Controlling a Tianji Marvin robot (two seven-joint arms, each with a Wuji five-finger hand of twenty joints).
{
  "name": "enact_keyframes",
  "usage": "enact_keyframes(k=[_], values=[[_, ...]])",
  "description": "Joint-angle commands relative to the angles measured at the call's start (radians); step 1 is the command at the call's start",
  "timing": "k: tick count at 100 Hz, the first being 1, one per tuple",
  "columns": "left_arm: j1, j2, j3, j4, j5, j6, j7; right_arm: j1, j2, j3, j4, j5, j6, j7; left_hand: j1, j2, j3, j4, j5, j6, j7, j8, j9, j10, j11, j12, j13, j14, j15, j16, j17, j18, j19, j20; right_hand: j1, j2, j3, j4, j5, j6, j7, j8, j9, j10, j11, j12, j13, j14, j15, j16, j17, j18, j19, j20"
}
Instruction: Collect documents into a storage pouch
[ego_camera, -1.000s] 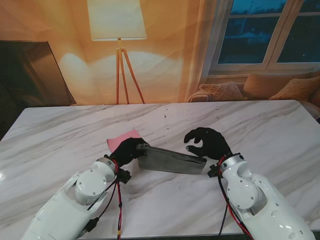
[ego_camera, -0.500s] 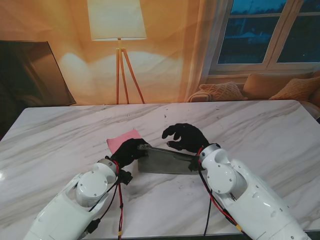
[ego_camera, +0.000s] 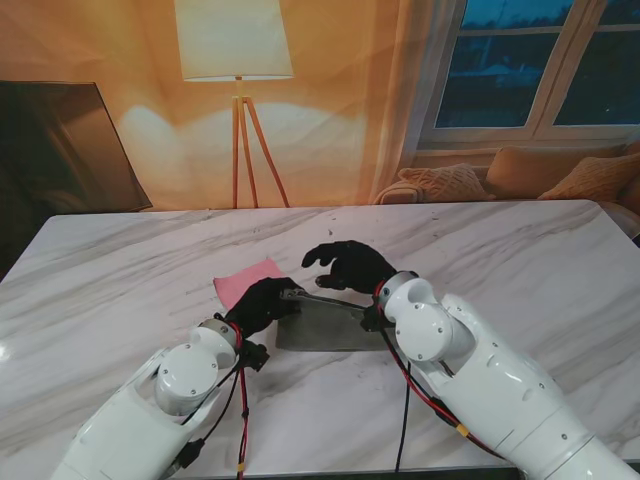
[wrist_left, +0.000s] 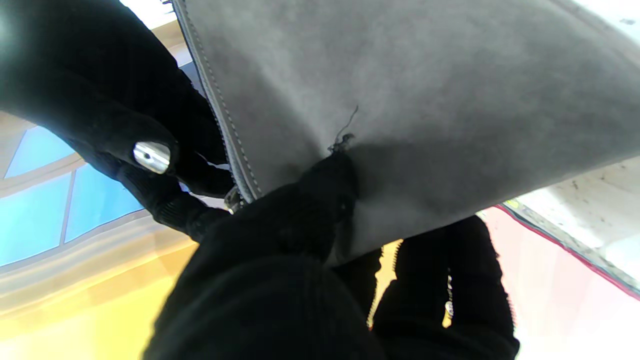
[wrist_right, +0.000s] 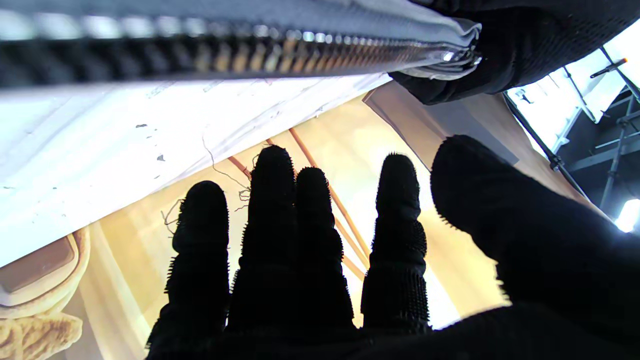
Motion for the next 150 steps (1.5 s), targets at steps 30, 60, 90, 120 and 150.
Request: enact_keyframes(k=[30,60,90,120,150], values=[[-0.005,-0.016,0.017,0.008,-0.011,-0.024,0.004,0.051,-0.009,-0.057,0.062,0.010,0.035,0.051,-0.013,0.064,-0.017,0.005,0.021,0.005,0.116,0.112,0.079,0.049,0.158,0.059,0.061,0.093,0.047,0.034,-0.006,-0.040,0.052,0.030,-0.048,-0.028,-0.059,0.033,0.084,0.062,0.063,0.033,-0.077,0.005,0.030,0.048,-0.076,-0.029,0.062,0.048,-0.027,-0.038,-0.008,0.057],[-0.011,-0.022,0.028,0.014,-0.026,-0.021,0.010,0.061,-0.019,-0.081,0.077,0.001,0.036,0.024,-0.018,0.059,-0.009,0.003,0.018,0.008,0.117,0.110,0.079,0.049,0.168,0.058,0.061,0.095,0.053,0.039,-0.006,-0.040,0.053,0.032,0.046,-0.097,-0.077,-0.132,0.186,0.055,0.459,0.090,-0.044,0.003,0.050,0.039,-0.057,-0.027,0.051,0.025,-0.017,-0.036,-0.001,0.051],[-0.009,-0.029,0.024,0.020,-0.035,-0.006,0.030,0.046,-0.014,-0.062,0.064,-0.017,-0.002,0.011,-0.020,0.055,-0.004,0.002,0.015,0.015,0.121,0.111,0.079,0.051,0.177,0.061,0.061,0.096,0.058,0.042,-0.008,-0.043,0.053,0.034,0.068,-0.068,-0.018,-0.136,0.304,0.059,0.569,0.153,0.034,-0.020,0.040,0.021,-0.028,-0.025,0.031,0.005,-0.018,-0.019,-0.012,0.031],[-0.005,-0.031,0.021,0.013,-0.038,0.001,0.040,0.027,-0.012,-0.037,0.048,-0.003,-0.006,0.012,-0.019,0.052,-0.002,0.000,0.009,0.021,0.130,0.118,0.076,0.085,0.195,0.063,0.063,0.100,0.071,0.051,-0.010,-0.043,0.058,0.043,0.041,-0.015,-0.066,-0.126,0.192,0.093,0.505,0.148,0.056,-0.025,0.031,0.021,-0.013,-0.021,0.018,0.000,-0.022,-0.025,-0.016,0.024],[-0.012,-0.031,0.026,0.018,-0.041,0.001,0.031,0.031,-0.016,-0.047,0.045,0.009,0.008,0.012,-0.022,0.051,0.001,0.001,0.008,0.023,0.132,0.122,0.077,0.087,0.204,0.070,0.066,0.101,0.077,0.056,-0.010,-0.043,0.058,0.047,-0.054,-0.019,-0.057,0.037,-0.056,0.207,0.107,0.180,-0.069,-0.010,0.053,0.041,-0.046,-0.032,0.049,0.020,-0.025,-0.039,-0.012,0.043]])
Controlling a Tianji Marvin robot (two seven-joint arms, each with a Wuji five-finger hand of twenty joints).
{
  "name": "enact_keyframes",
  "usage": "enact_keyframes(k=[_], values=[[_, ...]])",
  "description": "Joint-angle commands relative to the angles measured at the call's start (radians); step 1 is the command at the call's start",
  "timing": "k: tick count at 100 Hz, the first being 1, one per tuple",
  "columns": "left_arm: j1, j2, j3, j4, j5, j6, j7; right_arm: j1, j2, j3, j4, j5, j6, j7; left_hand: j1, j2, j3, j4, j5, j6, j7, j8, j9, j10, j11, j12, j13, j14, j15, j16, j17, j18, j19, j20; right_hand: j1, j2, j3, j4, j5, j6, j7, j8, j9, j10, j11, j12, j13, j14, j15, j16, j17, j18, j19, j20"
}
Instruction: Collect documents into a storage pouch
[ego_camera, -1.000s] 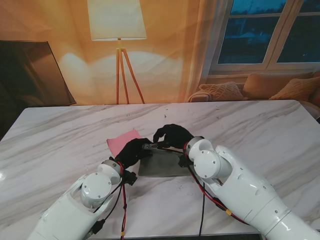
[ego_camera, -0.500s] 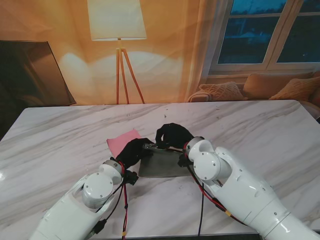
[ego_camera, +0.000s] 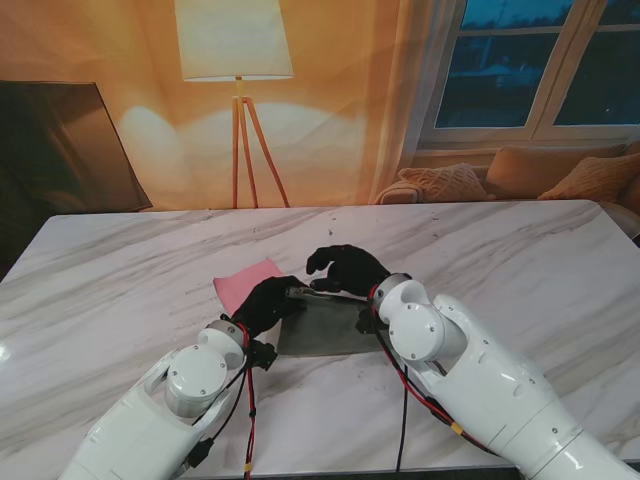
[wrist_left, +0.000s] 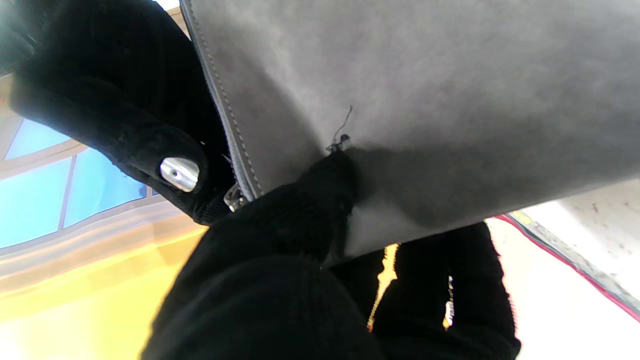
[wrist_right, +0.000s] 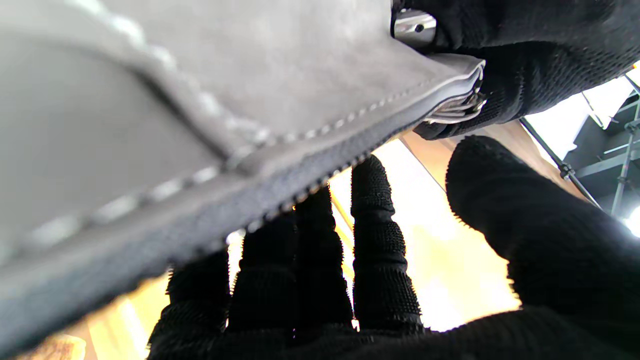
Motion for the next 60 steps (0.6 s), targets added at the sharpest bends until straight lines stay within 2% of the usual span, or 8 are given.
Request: enact_keyframes(k=[1,25,31,34,35,40,47,60], values=[[-0.001,-0.006,0.002,-0.002,-0.006,0.002,-0.014,0.004,-0.001,-0.010,-0.002,-0.007,-0.001,0.020,-0.013,0.050,-0.006,0.001,0.019,0.024,0.132,0.069,0.077,0.051,0.133,0.055,0.054,0.094,0.030,0.019,-0.011,-0.055,0.030,0.033,-0.029,-0.025,-0.011,0.034,-0.022,0.009,-0.040,-0.027,-0.039,-0.001,0.010,0.006,-0.015,-0.030,0.017,0.012,-0.007,-0.027,0.001,0.005],[-0.002,-0.011,0.005,-0.001,-0.023,-0.002,-0.007,0.022,-0.002,-0.051,0.011,-0.010,-0.002,0.035,-0.006,0.041,-0.026,-0.006,0.001,0.043,0.130,0.062,0.093,0.063,0.225,0.064,0.089,0.108,0.090,0.061,0.007,-0.042,0.050,0.069,-0.009,-0.071,0.014,0.028,0.181,-0.010,0.044,-0.015,-0.033,0.011,0.001,-0.002,-0.024,-0.023,0.004,0.006,-0.009,-0.019,-0.004,0.003],[-0.001,-0.011,0.004,-0.002,-0.027,-0.002,-0.007,0.025,-0.002,-0.058,0.012,-0.013,0.000,0.035,-0.006,0.041,-0.030,-0.008,-0.002,0.047,0.130,0.057,0.098,0.066,0.252,0.066,0.099,0.113,0.108,0.073,0.010,-0.038,0.056,0.081,0.015,-0.091,0.014,-0.064,0.204,-0.022,0.105,-0.046,-0.025,0.013,0.002,-0.005,-0.021,-0.022,0.001,0.002,-0.007,-0.018,-0.003,0.000],[0.000,-0.011,0.004,-0.003,-0.029,-0.003,-0.008,0.026,-0.003,-0.062,0.013,-0.014,0.002,0.035,-0.007,0.040,-0.033,-0.009,-0.003,0.048,0.130,0.056,0.103,0.064,0.263,0.068,0.105,0.114,0.114,0.077,0.012,-0.036,0.058,0.086,0.026,-0.094,0.010,-0.089,0.215,-0.032,0.138,-0.063,-0.019,0.013,0.003,-0.006,-0.017,-0.023,0.000,0.001,-0.004,-0.019,-0.001,-0.001],[0.000,-0.011,0.004,-0.003,-0.029,-0.003,-0.008,0.026,-0.003,-0.062,0.013,-0.015,0.002,0.034,-0.006,0.040,-0.035,-0.009,-0.004,0.047,0.131,0.055,0.101,0.063,0.271,0.065,0.105,0.114,0.118,0.080,0.012,-0.035,0.058,0.091,0.032,-0.095,0.010,-0.101,0.216,-0.037,0.169,-0.089,-0.016,0.012,0.004,-0.007,-0.016,-0.022,0.000,0.000,-0.003,-0.018,0.000,-0.003],[0.001,-0.011,0.004,-0.003,-0.030,-0.005,-0.009,0.028,-0.004,-0.066,0.014,-0.015,0.003,0.033,-0.006,0.041,-0.038,-0.009,-0.004,0.047,0.133,0.054,0.101,0.063,0.282,0.061,0.107,0.113,0.122,0.085,0.013,-0.034,0.058,0.098,0.057,-0.096,0.003,-0.126,0.228,-0.054,0.247,-0.127,-0.008,0.012,0.005,-0.008,-0.013,-0.022,0.001,-0.002,-0.002,-0.017,0.003,-0.005],[0.001,-0.011,0.004,-0.001,-0.026,-0.007,-0.007,0.028,-0.005,-0.068,0.014,-0.015,0.004,0.031,-0.007,0.043,-0.039,-0.008,-0.004,0.043,0.135,0.054,0.098,0.062,0.284,0.060,0.106,0.112,0.121,0.085,0.012,-0.037,0.057,0.101,0.082,-0.096,0.004,-0.135,0.251,-0.083,0.352,-0.155,0.010,0.011,0.008,-0.009,-0.003,-0.021,0.005,-0.002,0.002,-0.015,0.007,-0.008],[0.000,-0.013,0.003,0.004,-0.023,-0.007,0.002,0.027,-0.004,-0.062,0.011,-0.018,0.000,0.030,-0.007,0.047,-0.038,-0.005,0.001,0.038,0.142,0.062,0.096,0.060,0.287,0.060,0.101,0.111,0.118,0.086,0.007,-0.039,0.053,0.104,0.075,-0.095,0.018,-0.136,0.293,-0.110,0.432,-0.087,0.038,0.005,0.010,-0.011,0.008,-0.020,0.005,-0.004,0.004,-0.011,0.010,-0.010]])
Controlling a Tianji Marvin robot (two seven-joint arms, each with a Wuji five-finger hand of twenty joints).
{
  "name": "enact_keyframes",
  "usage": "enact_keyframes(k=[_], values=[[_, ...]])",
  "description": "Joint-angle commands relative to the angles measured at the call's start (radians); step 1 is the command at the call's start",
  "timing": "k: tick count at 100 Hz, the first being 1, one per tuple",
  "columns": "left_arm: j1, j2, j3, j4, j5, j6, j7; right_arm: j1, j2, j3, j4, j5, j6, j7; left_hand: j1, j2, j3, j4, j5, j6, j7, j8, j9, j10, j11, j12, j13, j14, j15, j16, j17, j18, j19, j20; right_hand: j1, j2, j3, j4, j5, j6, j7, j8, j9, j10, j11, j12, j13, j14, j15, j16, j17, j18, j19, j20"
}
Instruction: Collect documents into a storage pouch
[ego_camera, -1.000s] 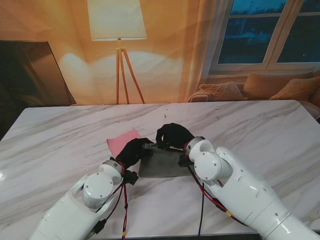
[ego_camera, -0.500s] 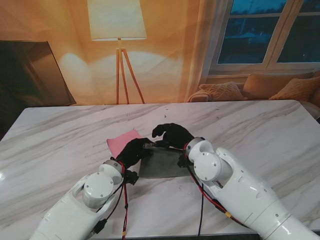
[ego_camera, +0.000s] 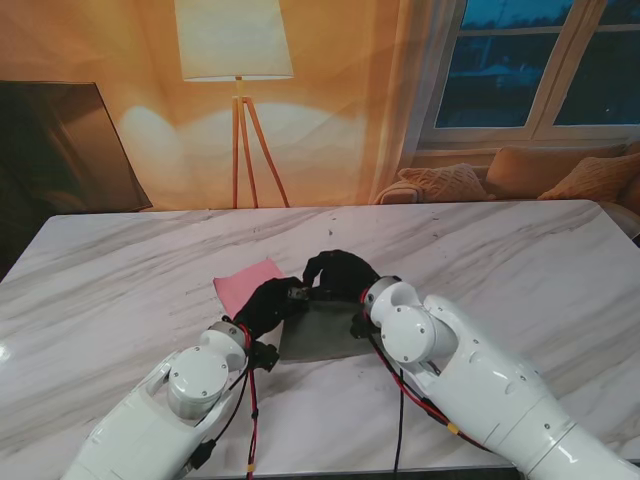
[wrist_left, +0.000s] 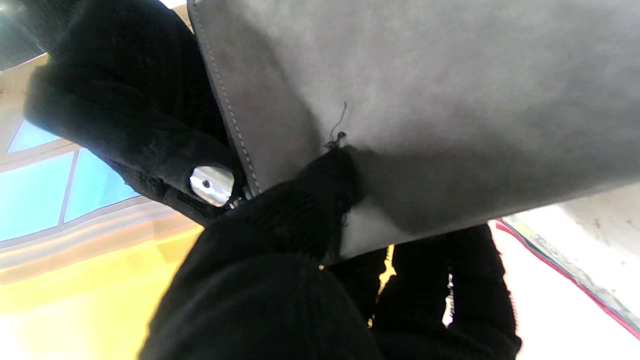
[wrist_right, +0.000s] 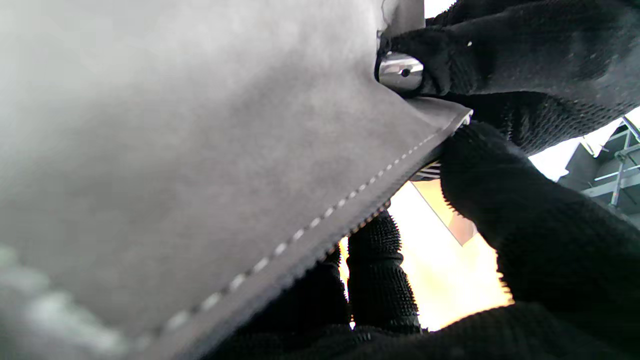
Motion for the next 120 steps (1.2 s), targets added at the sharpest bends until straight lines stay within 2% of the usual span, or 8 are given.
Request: enact_keyframes(k=[1,23,31,44,51,71,102,120], values=[[-0.002,-0.009,-0.003,0.002,0.002,-0.002,-0.003,-0.007,-0.004,0.000,-0.007,-0.004,-0.001,0.017,-0.003,0.053,-0.039,-0.004,0.009,0.027,0.119,0.064,0.097,0.033,0.182,0.059,0.053,0.111,0.024,0.013,-0.007,-0.053,0.029,0.030,0.020,-0.014,0.016,-0.030,0.156,-0.143,0.213,0.081,0.027,-0.010,-0.001,-0.007,0.010,-0.020,0.002,-0.004,0.000,-0.011,0.011,-0.010],[-0.002,-0.010,-0.002,0.006,0.012,-0.007,0.007,-0.020,0.001,0.020,-0.027,0.012,-0.004,0.032,-0.026,0.044,0.000,0.000,0.033,0.018,0.109,0.092,0.114,0.043,0.199,0.063,0.075,0.126,0.045,0.030,0.005,-0.039,0.034,0.053,0.057,0.075,-0.020,-0.027,0.181,-0.125,0.239,0.115,0.116,-0.005,0.020,0.002,0.079,-0.004,0.050,0.016,0.040,0.010,0.055,0.000],[-0.001,-0.010,-0.003,0.006,0.016,-0.009,0.011,-0.018,0.003,0.022,-0.024,0.007,-0.014,0.033,-0.028,0.043,0.001,0.000,0.033,0.016,0.109,0.096,0.115,0.043,0.202,0.065,0.078,0.128,0.048,0.032,0.008,-0.037,0.037,0.056,0.099,0.098,-0.035,-0.022,0.166,-0.114,0.235,0.122,0.199,0.000,0.039,0.018,0.144,0.002,0.125,0.049,0.086,0.011,0.128,0.022],[0.003,-0.013,-0.006,0.005,0.021,-0.007,0.027,-0.022,0.004,0.031,-0.025,-0.002,-0.026,0.027,-0.030,0.036,0.008,0.001,0.037,0.017,0.109,0.101,0.118,0.044,0.203,0.065,0.079,0.128,0.049,0.034,0.008,-0.038,0.036,0.059,0.166,0.116,-0.046,-0.011,0.148,-0.116,0.206,0.098,0.282,-0.004,0.073,0.057,0.207,0.001,0.195,0.075,0.126,0.011,0.187,0.029],[0.005,-0.016,-0.008,0.003,0.021,-0.007,0.038,-0.021,0.005,0.032,-0.024,-0.009,-0.030,0.026,-0.031,0.035,0.012,0.001,0.039,0.019,0.108,0.102,0.118,0.044,0.203,0.066,0.079,0.130,0.048,0.034,0.007,-0.038,0.035,0.060,0.207,0.116,-0.045,-0.004,0.140,-0.120,0.191,0.071,0.305,-0.001,0.054,0.113,0.220,-0.001,0.209,0.075,0.135,0.013,0.204,0.015],[0.011,-0.020,-0.013,-0.001,0.022,-0.002,0.058,-0.020,0.004,0.032,-0.014,-0.028,-0.044,0.010,-0.034,0.032,0.020,-0.002,0.041,0.020,0.104,0.105,0.117,0.041,0.198,0.065,0.076,0.126,0.043,0.032,0.006,-0.040,0.031,0.061,0.255,0.114,-0.036,0.001,0.148,-0.136,0.193,0.068,0.346,0.004,0.066,0.136,0.257,0.005,0.238,0.080,0.164,0.016,0.228,0.016],[0.019,-0.020,-0.020,-0.009,0.028,0.011,0.066,-0.039,0.004,0.051,-0.021,-0.015,-0.023,0.008,-0.036,0.031,0.025,-0.005,0.042,0.021,0.101,0.107,0.119,0.039,0.192,0.062,0.076,0.126,0.037,0.029,0.007,-0.039,0.027,0.059,0.249,0.136,-0.051,-0.002,0.155,-0.135,0.199,0.078,0.362,0.006,0.068,0.159,0.258,0.004,0.278,0.083,0.164,0.011,0.256,0.015],[0.016,-0.018,-0.014,-0.009,0.027,0.007,0.056,-0.041,-0.003,0.050,-0.018,-0.017,-0.020,-0.017,-0.038,0.032,0.027,-0.005,0.044,0.019,0.100,0.108,0.120,0.040,0.190,0.061,0.075,0.126,0.036,0.028,0.006,-0.040,0.027,0.058,0.212,0.124,-0.052,-0.003,0.095,-0.125,0.172,0.084,0.256,0.006,0.053,0.141,0.215,-0.019,0.258,0.081,0.144,-0.001,0.247,0.006]])
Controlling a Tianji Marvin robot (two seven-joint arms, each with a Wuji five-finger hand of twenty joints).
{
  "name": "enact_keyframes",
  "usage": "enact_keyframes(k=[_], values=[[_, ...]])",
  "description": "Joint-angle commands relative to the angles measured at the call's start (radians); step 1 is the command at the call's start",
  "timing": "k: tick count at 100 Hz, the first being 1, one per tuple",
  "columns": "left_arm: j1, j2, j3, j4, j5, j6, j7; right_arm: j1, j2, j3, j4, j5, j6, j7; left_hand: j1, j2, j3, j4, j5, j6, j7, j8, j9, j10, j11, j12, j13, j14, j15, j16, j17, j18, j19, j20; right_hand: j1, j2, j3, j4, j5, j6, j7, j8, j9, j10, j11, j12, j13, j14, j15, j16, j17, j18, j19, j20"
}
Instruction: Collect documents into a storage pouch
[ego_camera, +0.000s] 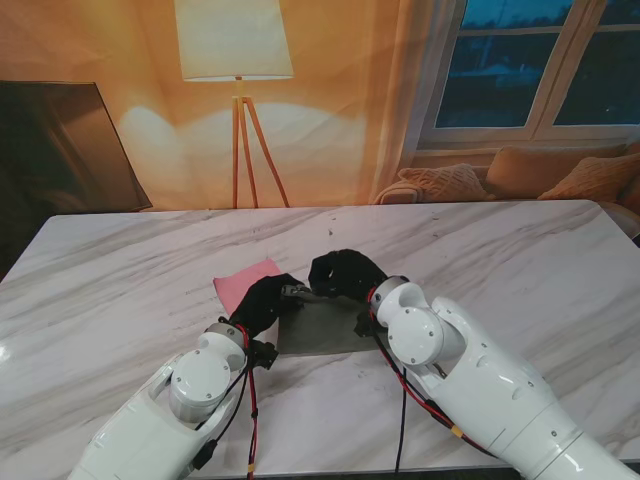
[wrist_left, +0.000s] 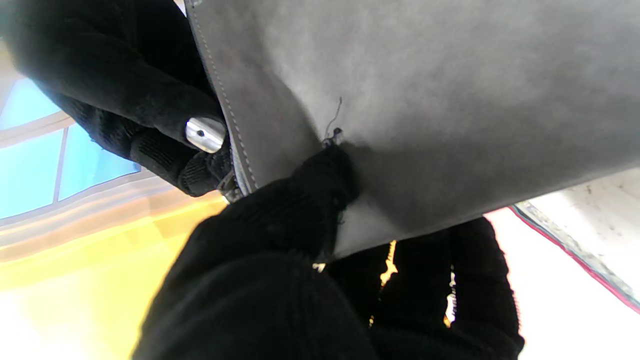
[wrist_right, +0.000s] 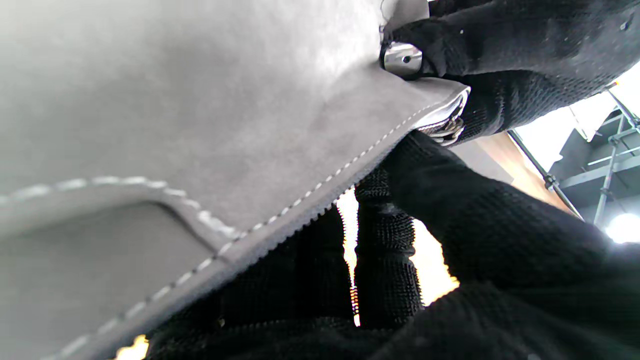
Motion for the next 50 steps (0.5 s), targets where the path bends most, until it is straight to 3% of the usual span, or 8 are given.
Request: enact_keyframes(k=[1,18,21,27,34,50], values=[[-0.001,-0.001,0.003,-0.008,-0.001,-0.002,-0.021,-0.002,-0.005,-0.003,0.005,-0.006,0.009,-0.008,-0.005,0.052,-0.003,-0.005,0.035,0.052,0.099,0.075,0.092,0.029,0.154,0.061,0.036,0.108,0.019,0.009,-0.011,-0.069,0.018,0.033,0.000,-0.006,0.007,0.013,-0.015,-0.026,0.011,0.021,-0.070,0.010,0.002,-0.009,-0.025,-0.037,0.008,0.010,-0.016,-0.017,0.020,-0.004],[-0.009,0.003,0.014,-0.004,-0.002,-0.005,-0.043,-0.005,-0.009,-0.006,0.001,-0.011,0.015,-0.023,-0.005,0.055,-0.005,-0.004,0.034,0.052,0.097,0.077,0.090,0.030,0.153,0.060,0.034,0.108,0.017,0.008,-0.013,-0.069,0.017,0.032,-0.092,-0.061,0.049,0.005,-0.166,0.019,-0.067,-0.011,-0.224,0.013,0.016,-0.077,-0.085,-0.054,0.000,0.020,-0.043,-0.034,0.009,-0.003],[-0.010,0.002,0.015,-0.003,-0.002,-0.006,-0.043,-0.005,-0.009,-0.006,0.000,-0.012,0.016,-0.023,-0.004,0.056,-0.005,-0.004,0.034,0.051,0.097,0.077,0.090,0.030,0.153,0.061,0.034,0.108,0.017,0.008,-0.013,-0.069,0.017,0.032,-0.120,-0.063,0.065,0.010,-0.176,0.034,-0.110,0.013,-0.258,0.014,0.016,-0.089,-0.109,-0.058,-0.012,0.021,-0.056,-0.039,-0.002,-0.002],[-0.011,0.002,0.016,-0.002,-0.003,-0.007,-0.042,-0.005,-0.009,-0.007,-0.001,-0.012,0.017,-0.022,-0.004,0.058,-0.007,-0.004,0.034,0.052,0.096,0.078,0.089,0.030,0.152,0.061,0.033,0.108,0.017,0.008,-0.014,-0.070,0.016,0.032,-0.171,-0.061,0.091,0.047,-0.197,0.051,-0.185,0.042,-0.326,0.007,0.002,-0.104,-0.175,-0.061,-0.060,0.007,-0.101,-0.053,-0.046,-0.008],[-0.013,0.001,0.017,0.001,-0.002,-0.009,-0.041,-0.004,-0.008,-0.009,-0.003,-0.013,0.015,-0.021,-0.003,0.062,-0.008,-0.003,0.035,0.051,0.095,0.078,0.087,0.030,0.151,0.060,0.032,0.108,0.016,0.007,-0.014,-0.071,0.016,0.031,-0.207,-0.050,0.116,0.142,-0.212,0.055,-0.286,0.078,-0.384,0.000,-0.017,-0.126,-0.244,-0.058,-0.131,-0.020,-0.154,-0.064,-0.114,-0.014],[-0.019,-0.001,0.022,0.009,0.004,-0.020,-0.032,-0.010,-0.006,-0.016,-0.016,-0.026,0.015,-0.018,0.001,0.069,-0.017,-0.003,0.033,0.051,0.092,0.082,0.083,0.030,0.148,0.060,0.027,0.108,0.011,0.006,-0.017,-0.070,0.014,0.029,-0.249,-0.080,0.125,0.147,-0.156,0.040,-0.348,0.072,-0.402,-0.010,-0.047,-0.154,-0.318,-0.042,-0.280,-0.089,-0.222,-0.059,-0.239,-0.040]])
